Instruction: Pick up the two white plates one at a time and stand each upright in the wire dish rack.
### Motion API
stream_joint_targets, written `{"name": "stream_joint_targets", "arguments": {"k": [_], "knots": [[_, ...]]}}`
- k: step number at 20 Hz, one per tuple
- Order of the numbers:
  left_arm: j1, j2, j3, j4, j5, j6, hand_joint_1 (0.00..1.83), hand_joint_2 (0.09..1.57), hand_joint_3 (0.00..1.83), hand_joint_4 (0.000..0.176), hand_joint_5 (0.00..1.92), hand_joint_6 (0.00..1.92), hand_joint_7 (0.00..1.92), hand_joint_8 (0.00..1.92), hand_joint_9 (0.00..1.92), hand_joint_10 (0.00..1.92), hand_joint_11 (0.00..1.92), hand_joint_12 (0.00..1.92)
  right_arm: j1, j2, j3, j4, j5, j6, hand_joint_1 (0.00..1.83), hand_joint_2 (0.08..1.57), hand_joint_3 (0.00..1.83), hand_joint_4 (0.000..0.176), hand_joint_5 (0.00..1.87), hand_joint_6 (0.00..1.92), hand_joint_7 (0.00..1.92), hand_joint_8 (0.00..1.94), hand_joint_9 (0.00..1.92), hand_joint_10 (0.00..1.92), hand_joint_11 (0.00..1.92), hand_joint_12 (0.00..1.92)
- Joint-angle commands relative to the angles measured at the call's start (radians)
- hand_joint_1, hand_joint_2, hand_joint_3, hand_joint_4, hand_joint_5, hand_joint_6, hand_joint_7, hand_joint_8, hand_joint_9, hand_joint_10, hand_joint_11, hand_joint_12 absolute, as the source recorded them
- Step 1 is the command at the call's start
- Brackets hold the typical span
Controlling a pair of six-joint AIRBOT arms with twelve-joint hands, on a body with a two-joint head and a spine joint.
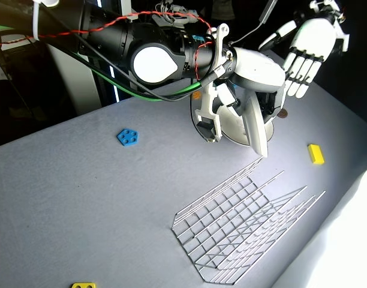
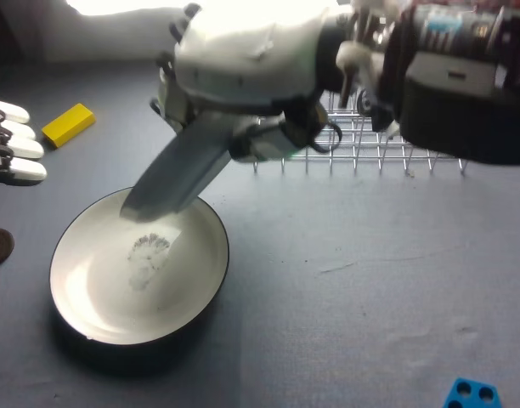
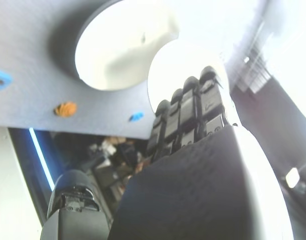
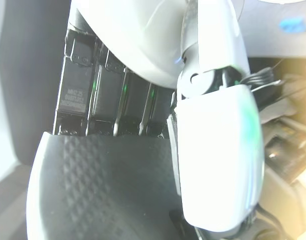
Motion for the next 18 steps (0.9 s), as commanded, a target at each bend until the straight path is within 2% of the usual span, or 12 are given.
{"name": "stream_joint_targets", "arguments": {"k": [1,7,8,9,10,12,13,16,18], "knots": [[-0.009,0.016,0.010,-0.064,-0.029,-0.013,0.00,1.01,0.00,0.000,0.00,0.00,0.00,0.00,0.00,0.00,0.00,0.00,0.031,0.009,-0.005,-0.001,0.126,0.022,1.39,1.05,0.00,0.000,0.99,0.88,1.10,0.74,1.14,0.87,1.00,0.89],[-0.045,0.036,0.009,-0.031,-0.028,-0.029,0.00,1.02,0.00,0.000,0.01,0.00,0.00,0.00,0.00,0.00,0.00,0.00,0.109,0.040,-0.005,-0.004,0.079,0.216,1.40,1.04,0.00,0.000,1.02,0.85,1.12,0.69,1.18,0.80,1.04,0.83],[-0.073,0.036,0.007,-0.003,-0.028,-0.047,0.00,1.02,0.00,0.000,0.01,0.00,0.00,0.00,0.00,0.00,0.00,0.00,0.119,0.047,-0.005,-0.004,0.078,0.251,1.40,1.04,0.00,0.000,1.02,0.84,1.14,0.67,1.18,0.79,1.05,0.82],[-0.117,0.036,0.004,0.052,-0.028,-0.079,0.00,1.02,0.00,0.000,0.00,0.00,0.00,0.00,0.00,0.00,0.00,0.00,0.130,0.056,-0.005,-0.004,0.078,0.287,1.40,1.03,0.00,0.000,1.04,0.81,1.17,0.60,1.21,0.75,1.08,0.80],[-0.179,0.038,-0.003,0.123,-0.028,-0.112,0.00,1.02,0.00,0.000,0.00,0.00,0.00,0.00,0.00,0.00,0.00,0.00,0.140,0.064,-0.005,0.017,0.078,0.313,1.40,1.03,0.00,0.000,1.04,0.82,1.16,0.64,1.19,0.77,1.07,0.80],[-0.305,0.050,-0.021,0.245,-0.036,-0.160,0.00,1.03,0.01,0.000,0.00,0.00,0.00,0.00,0.00,0.00,0.00,0.00,0.155,0.080,-0.005,0.137,0.077,0.313,1.40,1.03,0.00,0.000,1.04,0.82,1.16,0.63,1.20,0.76,1.06,0.79],[-0.334,0.055,-0.025,0.266,-0.039,-0.166,0.00,1.02,0.00,0.000,0.00,0.00,0.00,0.00,0.00,0.00,0.00,0.00,0.158,0.087,-0.005,0.175,0.077,0.313,1.40,1.03,0.00,0.000,1.02,0.84,1.14,0.66,1.19,0.78,1.06,0.79],[-0.342,0.056,-0.025,0.267,-0.040,-0.177,0.00,1.02,0.00,0.000,0.00,0.00,0.00,0.00,0.00,0.00,0.00,0.00,0.160,0.114,-0.005,0.296,0.080,0.312,1.39,1.05,0.00,0.000,0.99,0.90,1.10,0.74,1.15,0.84,1.03,0.83],[-0.342,0.057,-0.025,0.267,-0.040,-0.180,0.00,1.02,0.00,0.000,0.00,0.00,0.00,0.00,0.00,0.00,0.00,0.00,0.160,0.135,-0.006,0.363,0.108,0.307,1.39,1.04,0.00,0.000,1.02,0.87,1.11,0.71,1.16,0.83,1.04,0.84]]}}
